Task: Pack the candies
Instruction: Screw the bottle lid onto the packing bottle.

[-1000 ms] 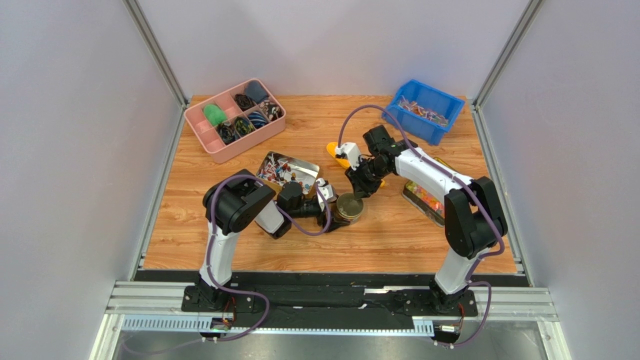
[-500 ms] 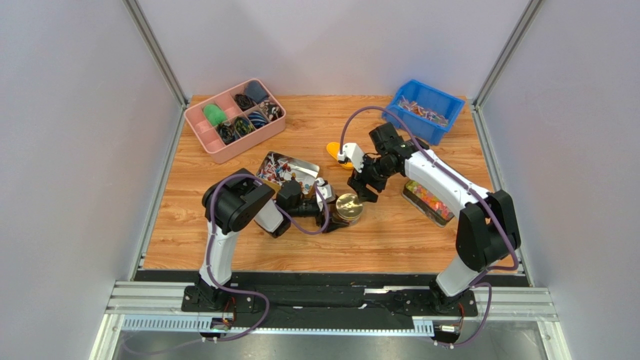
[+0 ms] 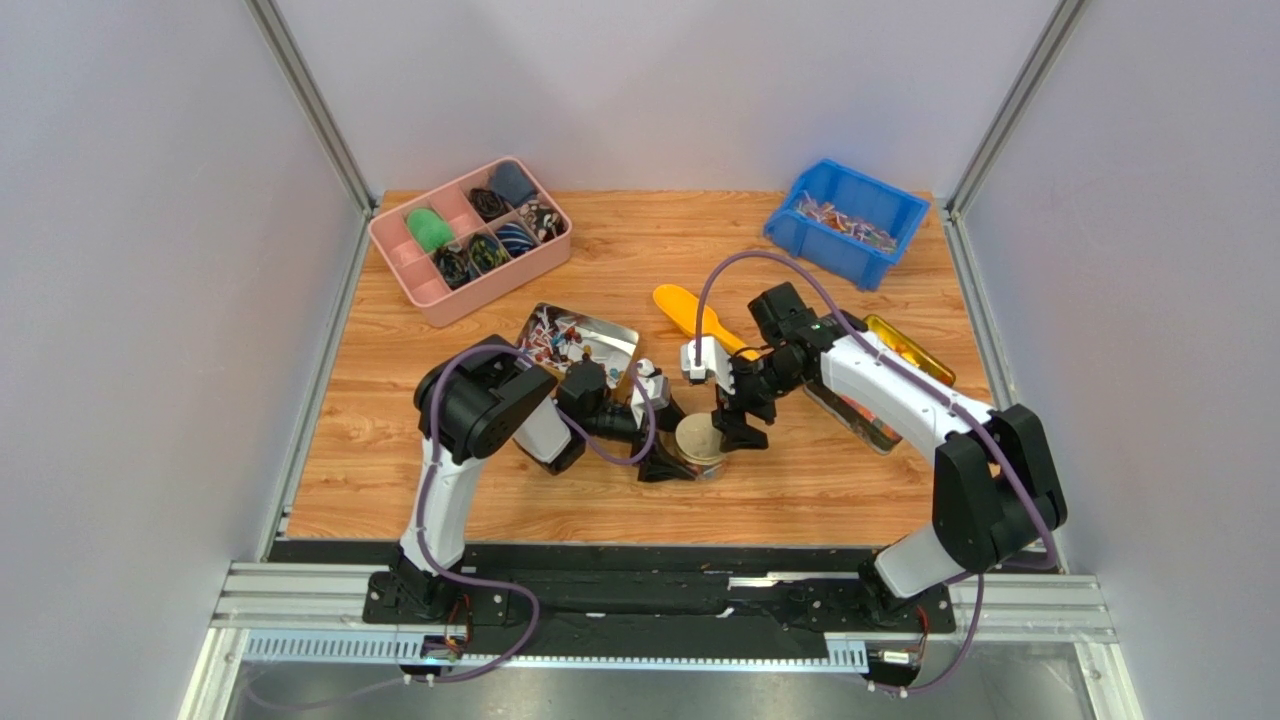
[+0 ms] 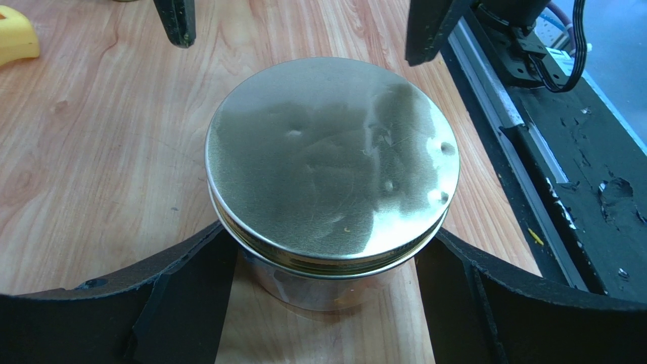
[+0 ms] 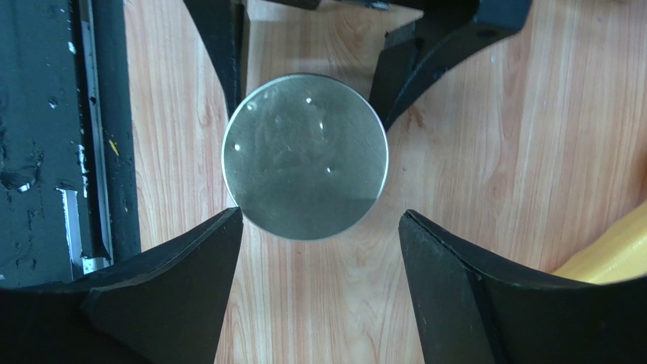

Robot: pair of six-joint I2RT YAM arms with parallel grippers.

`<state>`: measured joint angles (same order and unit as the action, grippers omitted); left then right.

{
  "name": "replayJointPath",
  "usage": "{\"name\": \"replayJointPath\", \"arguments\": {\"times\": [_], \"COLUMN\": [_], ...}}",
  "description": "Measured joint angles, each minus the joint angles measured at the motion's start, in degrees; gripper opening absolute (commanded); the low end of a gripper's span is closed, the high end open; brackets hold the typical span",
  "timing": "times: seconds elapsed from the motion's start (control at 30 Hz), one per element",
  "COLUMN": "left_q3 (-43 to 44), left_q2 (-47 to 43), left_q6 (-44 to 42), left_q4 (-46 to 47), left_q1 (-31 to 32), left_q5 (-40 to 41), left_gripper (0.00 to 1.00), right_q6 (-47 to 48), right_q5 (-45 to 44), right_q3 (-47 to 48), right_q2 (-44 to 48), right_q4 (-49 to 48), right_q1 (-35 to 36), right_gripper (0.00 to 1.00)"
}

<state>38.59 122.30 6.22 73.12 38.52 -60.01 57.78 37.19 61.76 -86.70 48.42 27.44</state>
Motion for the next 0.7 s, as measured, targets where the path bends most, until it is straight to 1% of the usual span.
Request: {"name": "replayJointPath", "arguments": {"times": [0.33,0.5,0.53,0.57,0.6,0.7], "left_q3": [0.0,0.0,0.0,0.0,0.0,0.0], "left_q2": [0.0,0.1,0.1,0.1,0.1,0.1], "left_q6": [0.1,0.1,0.2,0.1,0.1,0.2], "left_q4": [0.0,0.0,0.0,0.0,0.0,0.0], "left_q1": [0.0,0.0,0.0,0.0,0.0,0.0], "left_q5": [-1.0,-1.0,-1.0,-1.0,-1.0,-1.0], "left_gripper": [0.57,0.56,0.56,0.56,0.56,0.56], "right_q6": [1.0,1.0,1.0,0.9,0.8,0.0], "right_q5": [4.9,5.7,5.8,5.8,5.9,5.5], "right_q3": [0.5,1.0,1.0,1.2,1.3,1.3], "right_q2": [-3.7,-4.4,-4.5,-4.6,-4.8,-5.0], "right_q4": [0.2,0.2,0.2,0.1,0.0,-1.1], "right_q1": [2.6,2.7,2.7,2.8,2.8,2.8], "right_gripper": [0.83,0.84,0.87,0.94,0.97,0.98]}}
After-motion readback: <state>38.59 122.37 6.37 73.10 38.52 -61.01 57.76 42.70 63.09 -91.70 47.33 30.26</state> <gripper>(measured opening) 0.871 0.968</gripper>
